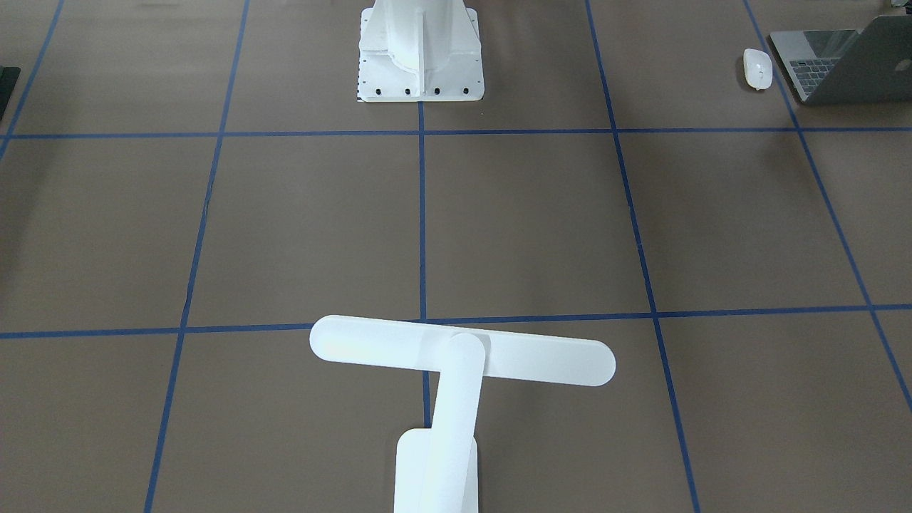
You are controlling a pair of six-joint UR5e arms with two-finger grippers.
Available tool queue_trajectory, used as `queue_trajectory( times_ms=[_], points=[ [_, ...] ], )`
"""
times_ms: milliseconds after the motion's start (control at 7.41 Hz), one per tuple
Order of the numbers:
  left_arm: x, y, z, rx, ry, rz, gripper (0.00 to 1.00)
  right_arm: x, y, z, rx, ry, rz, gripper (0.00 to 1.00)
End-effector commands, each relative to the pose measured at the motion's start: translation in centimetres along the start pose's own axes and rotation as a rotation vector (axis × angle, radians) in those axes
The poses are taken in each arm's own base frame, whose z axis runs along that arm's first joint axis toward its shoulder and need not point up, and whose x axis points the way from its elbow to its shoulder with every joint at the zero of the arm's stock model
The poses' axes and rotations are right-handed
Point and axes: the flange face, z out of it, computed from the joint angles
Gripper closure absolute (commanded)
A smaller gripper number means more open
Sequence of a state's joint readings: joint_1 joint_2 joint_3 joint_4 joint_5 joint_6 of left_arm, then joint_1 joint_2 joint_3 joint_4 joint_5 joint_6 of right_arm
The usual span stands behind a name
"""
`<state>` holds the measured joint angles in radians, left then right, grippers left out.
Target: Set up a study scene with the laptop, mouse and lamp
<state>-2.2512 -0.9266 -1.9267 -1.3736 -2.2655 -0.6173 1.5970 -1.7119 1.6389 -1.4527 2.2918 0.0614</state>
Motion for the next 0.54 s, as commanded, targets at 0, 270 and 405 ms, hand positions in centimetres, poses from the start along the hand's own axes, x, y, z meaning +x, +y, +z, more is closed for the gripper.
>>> queue_trajectory(
  times_ms=[0,270,405],
  points=[
    [-1.5,0.0,0.0,0.003,0.035,-0.143,0.06,0.0,0.0,0.0,-0.001,0.0,0.0,0.0],
    [-2.0,-1.0,1.2,-0.011,0.03,-0.176,0.06,-0.1,0.0,0.2,-0.004,-0.001,-0.003,0.0],
    [-2.3,-1.3,1.7,-0.015,0.025,-0.177,0.06,-0.2,0.0,0.2,-0.005,-0.002,-0.004,0.0]
  ],
)
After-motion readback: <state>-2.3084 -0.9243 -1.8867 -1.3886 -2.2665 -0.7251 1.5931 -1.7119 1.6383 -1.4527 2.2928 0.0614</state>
